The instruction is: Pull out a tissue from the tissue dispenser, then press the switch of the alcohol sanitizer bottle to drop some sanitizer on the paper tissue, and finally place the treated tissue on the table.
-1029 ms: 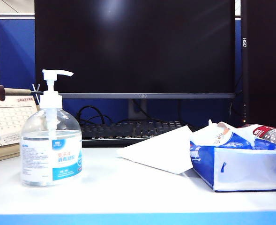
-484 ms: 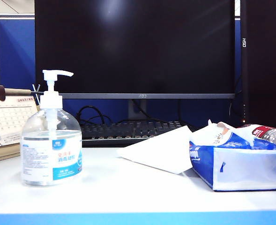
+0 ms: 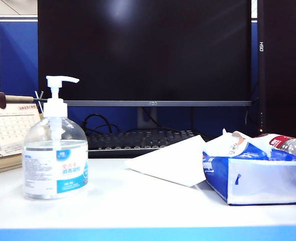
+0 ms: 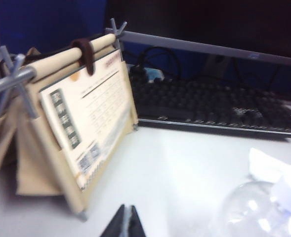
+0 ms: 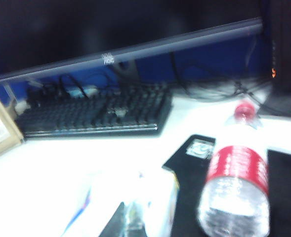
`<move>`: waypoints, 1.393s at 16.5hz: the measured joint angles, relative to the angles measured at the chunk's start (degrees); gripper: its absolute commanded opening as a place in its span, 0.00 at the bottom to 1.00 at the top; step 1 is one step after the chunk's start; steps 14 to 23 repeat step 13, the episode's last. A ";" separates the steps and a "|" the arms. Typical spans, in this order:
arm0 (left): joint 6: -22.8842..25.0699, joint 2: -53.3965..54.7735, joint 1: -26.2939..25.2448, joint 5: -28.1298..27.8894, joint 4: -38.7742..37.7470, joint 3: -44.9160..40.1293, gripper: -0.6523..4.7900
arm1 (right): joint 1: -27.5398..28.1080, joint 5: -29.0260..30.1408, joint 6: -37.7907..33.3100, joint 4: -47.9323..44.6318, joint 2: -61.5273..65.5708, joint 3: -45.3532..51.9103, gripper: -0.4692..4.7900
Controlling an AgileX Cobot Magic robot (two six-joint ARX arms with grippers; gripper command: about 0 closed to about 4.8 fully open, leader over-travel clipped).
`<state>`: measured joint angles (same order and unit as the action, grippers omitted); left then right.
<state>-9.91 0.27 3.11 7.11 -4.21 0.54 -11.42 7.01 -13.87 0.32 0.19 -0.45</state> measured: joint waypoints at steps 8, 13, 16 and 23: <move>0.00 0.00 -0.02 0.37 -0.35 -0.02 0.11 | 10.95 1.53 0.00 0.70 0.04 0.00 0.09; 0.00 0.00 -0.02 0.35 -0.35 -0.02 0.11 | 10.60 1.51 0.00 0.72 0.04 0.00 0.09; 0.00 0.00 -0.02 0.35 -0.35 -0.02 0.11 | 10.60 1.51 0.00 0.72 0.04 0.00 0.09; 0.00 0.00 -0.02 0.35 -0.35 -0.02 0.11 | 10.60 1.51 0.00 0.72 0.04 0.00 0.09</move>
